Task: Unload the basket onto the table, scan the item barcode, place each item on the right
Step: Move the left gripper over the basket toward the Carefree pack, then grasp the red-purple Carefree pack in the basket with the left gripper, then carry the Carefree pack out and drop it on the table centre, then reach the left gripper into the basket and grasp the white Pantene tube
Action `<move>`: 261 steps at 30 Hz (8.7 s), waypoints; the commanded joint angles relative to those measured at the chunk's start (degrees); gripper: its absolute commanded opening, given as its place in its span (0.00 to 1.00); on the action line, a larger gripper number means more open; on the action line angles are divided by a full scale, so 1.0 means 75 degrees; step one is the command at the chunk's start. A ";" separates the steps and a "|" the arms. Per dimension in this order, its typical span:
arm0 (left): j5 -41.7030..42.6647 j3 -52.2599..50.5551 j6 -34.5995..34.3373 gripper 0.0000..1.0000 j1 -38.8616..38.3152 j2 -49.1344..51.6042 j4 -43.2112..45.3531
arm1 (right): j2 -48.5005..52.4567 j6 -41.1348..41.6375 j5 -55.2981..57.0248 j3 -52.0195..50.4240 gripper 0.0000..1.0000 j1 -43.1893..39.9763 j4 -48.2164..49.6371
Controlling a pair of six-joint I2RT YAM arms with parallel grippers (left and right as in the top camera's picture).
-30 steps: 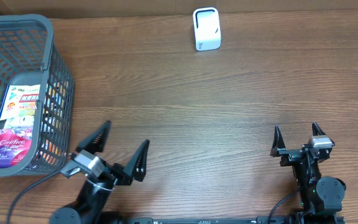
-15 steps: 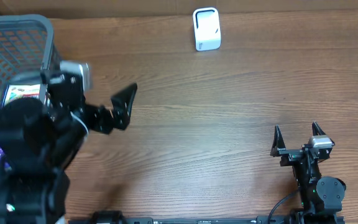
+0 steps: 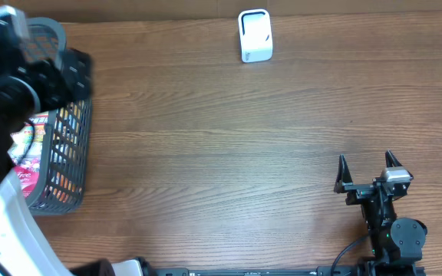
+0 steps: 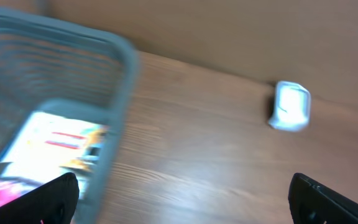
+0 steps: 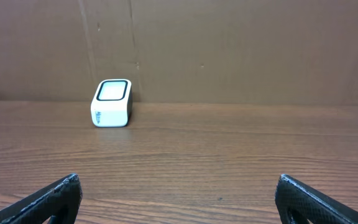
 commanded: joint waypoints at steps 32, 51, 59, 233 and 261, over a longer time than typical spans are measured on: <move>-0.1352 0.0361 -0.1303 1.00 0.3398 0.3427 -0.0860 | -0.0067 -0.0029 0.0099 -0.0076 1.00 -0.0020 0.0055; -0.2186 0.0326 -0.1944 0.96 0.3392 0.5132 -0.1247 | -0.0067 -0.0029 0.0099 -0.0076 1.00 -0.0020 0.0055; -0.2492 -0.0254 -0.2343 0.98 0.3392 0.5138 -0.1087 | -0.0067 -0.0029 0.0099 -0.0076 1.00 -0.0020 0.0058; -0.1577 0.3165 -0.2474 1.00 -0.0300 0.2285 -0.1416 | -0.0067 -0.0026 0.0099 -0.0076 1.00 -0.0020 0.0058; -0.2492 0.0315 -0.3806 1.00 0.2049 0.4992 -0.0909 | -0.0067 -0.0026 0.0099 -0.0076 1.00 -0.0020 0.0055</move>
